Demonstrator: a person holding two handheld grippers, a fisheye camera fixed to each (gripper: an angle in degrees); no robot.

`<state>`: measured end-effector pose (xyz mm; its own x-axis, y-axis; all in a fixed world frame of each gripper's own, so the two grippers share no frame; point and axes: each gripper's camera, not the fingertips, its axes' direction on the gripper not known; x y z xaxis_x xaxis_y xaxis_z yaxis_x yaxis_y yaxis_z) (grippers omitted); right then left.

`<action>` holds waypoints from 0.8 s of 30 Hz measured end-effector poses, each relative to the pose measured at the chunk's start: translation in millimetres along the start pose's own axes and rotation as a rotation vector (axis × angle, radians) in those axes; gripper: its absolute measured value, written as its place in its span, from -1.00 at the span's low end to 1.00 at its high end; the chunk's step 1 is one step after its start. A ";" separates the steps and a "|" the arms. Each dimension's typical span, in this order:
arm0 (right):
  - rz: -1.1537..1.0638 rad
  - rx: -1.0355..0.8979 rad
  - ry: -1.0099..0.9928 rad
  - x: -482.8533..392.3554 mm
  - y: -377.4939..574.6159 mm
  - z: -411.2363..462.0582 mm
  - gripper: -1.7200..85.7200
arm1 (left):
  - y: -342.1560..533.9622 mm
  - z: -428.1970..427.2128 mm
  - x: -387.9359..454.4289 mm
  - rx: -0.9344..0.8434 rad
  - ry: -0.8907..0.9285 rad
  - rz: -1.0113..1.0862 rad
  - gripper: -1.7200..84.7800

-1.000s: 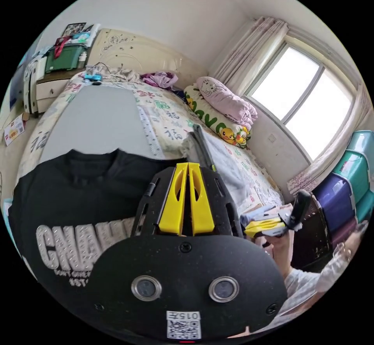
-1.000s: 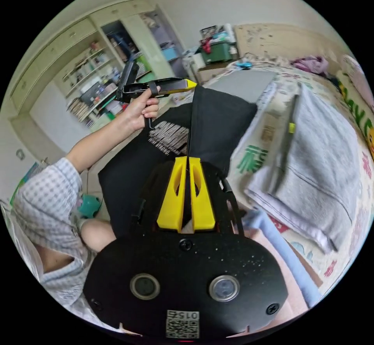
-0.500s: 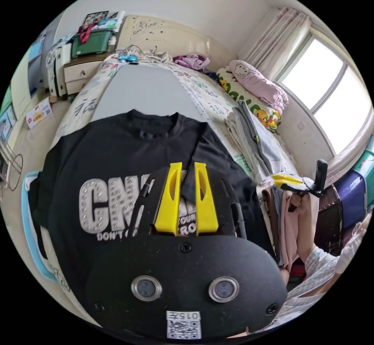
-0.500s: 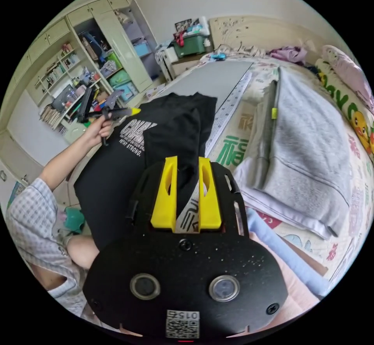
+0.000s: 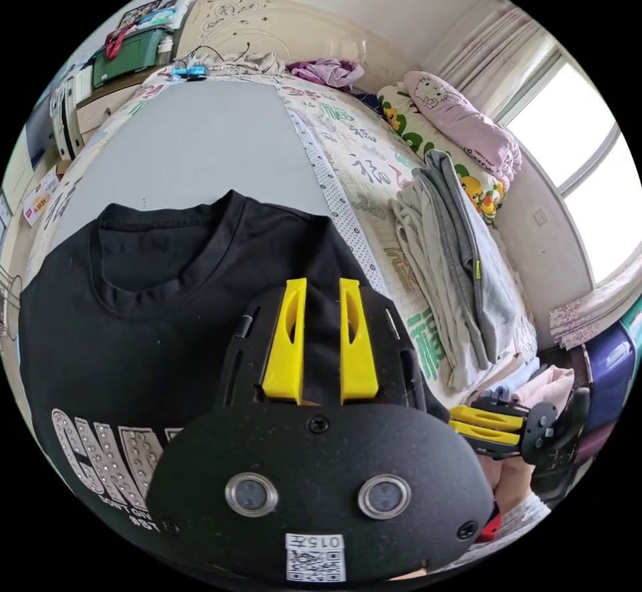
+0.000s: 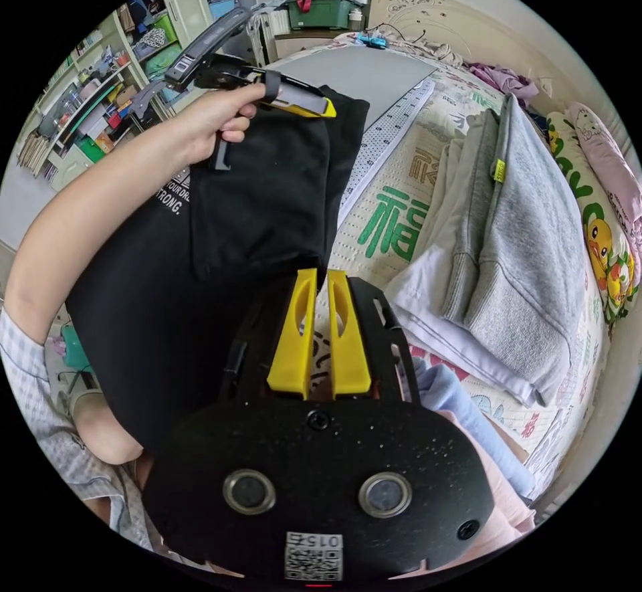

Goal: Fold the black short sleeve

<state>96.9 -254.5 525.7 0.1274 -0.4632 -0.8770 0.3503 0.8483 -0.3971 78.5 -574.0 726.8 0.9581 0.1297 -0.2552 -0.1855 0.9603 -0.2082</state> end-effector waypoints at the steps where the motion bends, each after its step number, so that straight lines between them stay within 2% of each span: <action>1: 0.006 -0.002 0.000 -0.6 -2.1 0.0 -0.93 | -1.8 5.4 2.0 -0.006 -0.003 -0.003 -0.84; 6: 0.026 -0.019 0.034 -4.6 -9.4 0.9 -0.95 | -10.8 15.9 10.7 -0.012 -0.036 -0.003 -0.95; 15: 0.004 -0.084 0.116 -13.4 -24.3 14.3 -0.95 | -12.5 12.7 22.6 -0.034 -0.093 0.065 -0.98; 17: 0.007 -0.082 0.110 -11.3 -25.7 13.6 -0.94 | -2.0 -4.4 19.9 -0.009 -0.107 0.090 -0.97; 20: 0.020 -0.079 0.083 -4.8 -27.2 12.2 -0.92 | 33.0 -48.0 5.4 0.006 -0.003 0.120 -0.96; 24: 0.030 -0.070 0.072 3.0 -28.1 10.8 -0.89 | 128.8 -134.7 -30.7 -0.029 0.079 0.140 -0.95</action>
<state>97.5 -282.6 537.1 0.0686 -0.4199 -0.9050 0.2817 0.8783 -0.3862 -4.1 -487.5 580.6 0.9025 0.2415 -0.3567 -0.3238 0.9264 -0.1923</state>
